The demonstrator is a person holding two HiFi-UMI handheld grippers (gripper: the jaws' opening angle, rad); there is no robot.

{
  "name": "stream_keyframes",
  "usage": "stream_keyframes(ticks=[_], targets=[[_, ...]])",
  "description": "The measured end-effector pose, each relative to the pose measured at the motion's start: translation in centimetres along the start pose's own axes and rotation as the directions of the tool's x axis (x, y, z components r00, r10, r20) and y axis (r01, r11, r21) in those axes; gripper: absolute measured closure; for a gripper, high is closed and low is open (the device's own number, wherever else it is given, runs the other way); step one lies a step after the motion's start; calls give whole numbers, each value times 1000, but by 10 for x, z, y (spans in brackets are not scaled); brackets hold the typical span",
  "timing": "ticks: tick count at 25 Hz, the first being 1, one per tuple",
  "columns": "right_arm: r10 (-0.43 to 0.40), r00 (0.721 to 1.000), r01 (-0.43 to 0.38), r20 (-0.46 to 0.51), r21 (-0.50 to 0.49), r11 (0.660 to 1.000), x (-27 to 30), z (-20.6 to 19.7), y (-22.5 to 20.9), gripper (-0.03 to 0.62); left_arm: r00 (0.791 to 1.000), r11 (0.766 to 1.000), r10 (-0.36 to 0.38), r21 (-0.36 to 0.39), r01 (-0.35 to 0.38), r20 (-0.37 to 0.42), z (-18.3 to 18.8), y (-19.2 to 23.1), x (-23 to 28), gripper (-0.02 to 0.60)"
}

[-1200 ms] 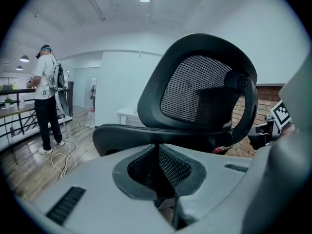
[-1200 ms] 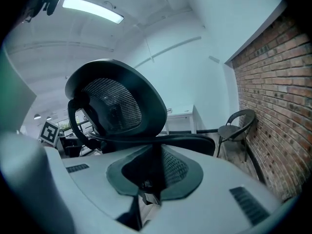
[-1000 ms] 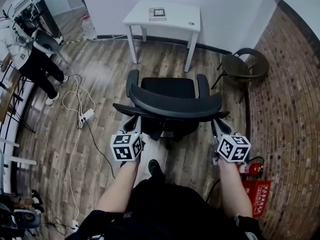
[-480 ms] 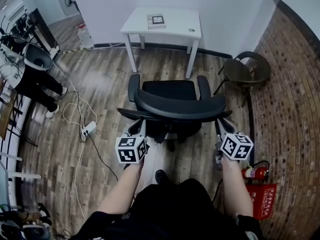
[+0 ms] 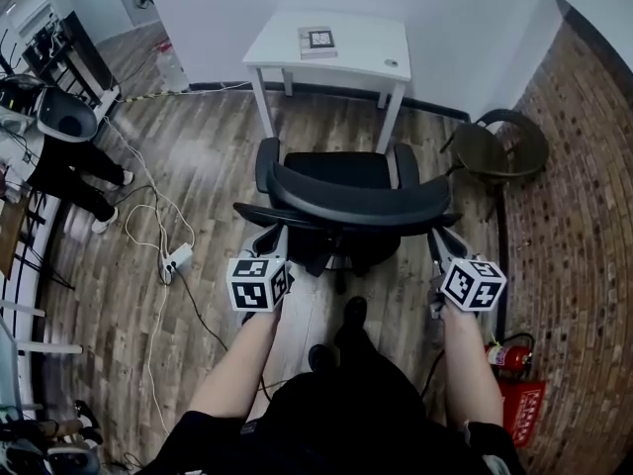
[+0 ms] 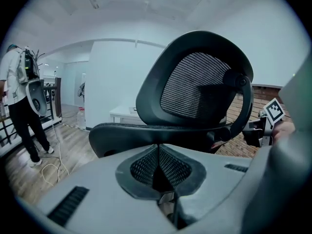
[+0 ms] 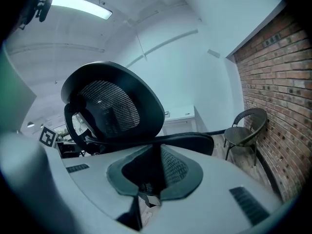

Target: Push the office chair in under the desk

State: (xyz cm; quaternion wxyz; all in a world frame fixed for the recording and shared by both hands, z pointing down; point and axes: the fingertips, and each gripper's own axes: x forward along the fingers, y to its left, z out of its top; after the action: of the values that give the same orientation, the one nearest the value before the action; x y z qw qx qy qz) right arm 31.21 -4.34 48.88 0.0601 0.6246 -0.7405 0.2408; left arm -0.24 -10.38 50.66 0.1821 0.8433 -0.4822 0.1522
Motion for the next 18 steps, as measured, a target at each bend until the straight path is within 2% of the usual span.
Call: stream_keyframes(ticks=[4,8,13,18], targets=[[72,997,-73,23,23,997,31,18,-6,545,999,999,38,-16,-38,3,19,17,28,568],[65,997,-67,28,66,996,59,32,-28,507,997,996,81,-48,-81,1,36,37,53,568],[100,995,-100,-1,14,995,102,51,-40,514,993,991,114,-68,-114,-2,55,62,85,568],[140,990,-140,-19,7,990,135,66,-42,502,991,989,133,-55,-134,-14,74,79,116,568]])
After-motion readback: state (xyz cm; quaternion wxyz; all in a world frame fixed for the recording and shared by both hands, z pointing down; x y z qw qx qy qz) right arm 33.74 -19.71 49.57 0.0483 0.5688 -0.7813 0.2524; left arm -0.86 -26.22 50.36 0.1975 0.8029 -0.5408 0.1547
